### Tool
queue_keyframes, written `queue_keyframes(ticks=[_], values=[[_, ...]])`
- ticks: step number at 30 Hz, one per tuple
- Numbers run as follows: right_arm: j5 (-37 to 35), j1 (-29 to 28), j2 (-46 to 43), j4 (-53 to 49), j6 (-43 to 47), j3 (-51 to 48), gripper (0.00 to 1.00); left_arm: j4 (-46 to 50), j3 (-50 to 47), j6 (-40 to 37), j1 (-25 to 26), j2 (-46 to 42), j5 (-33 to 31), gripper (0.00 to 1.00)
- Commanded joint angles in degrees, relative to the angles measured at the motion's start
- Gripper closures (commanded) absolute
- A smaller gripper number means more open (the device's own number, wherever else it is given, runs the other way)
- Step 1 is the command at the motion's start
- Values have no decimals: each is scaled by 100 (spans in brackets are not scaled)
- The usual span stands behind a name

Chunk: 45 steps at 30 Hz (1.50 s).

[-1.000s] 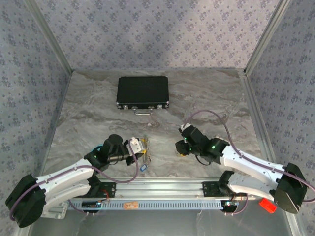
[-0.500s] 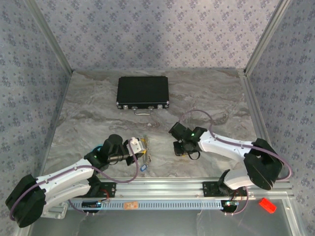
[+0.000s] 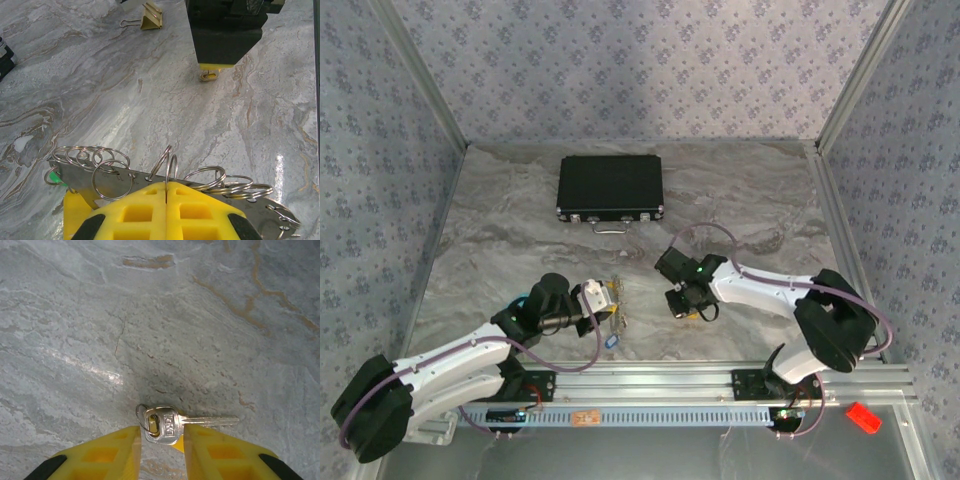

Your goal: Put the keys on the keyring

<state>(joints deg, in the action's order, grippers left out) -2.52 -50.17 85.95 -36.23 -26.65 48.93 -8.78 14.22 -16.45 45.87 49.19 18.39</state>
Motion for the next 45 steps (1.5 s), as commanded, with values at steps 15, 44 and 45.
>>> queue_keyframes(ticks=[15,44,45], values=[[36,-93,369,-141,275,271,80,-124,134,-69,45,-40,77,100],[603,-277,-1231,672,1788,-195,100,-3,221,14,37,-56,90,100],[807,-280,-1394,781,2066,-251,100,16,238,31,45,-50,87,100]])
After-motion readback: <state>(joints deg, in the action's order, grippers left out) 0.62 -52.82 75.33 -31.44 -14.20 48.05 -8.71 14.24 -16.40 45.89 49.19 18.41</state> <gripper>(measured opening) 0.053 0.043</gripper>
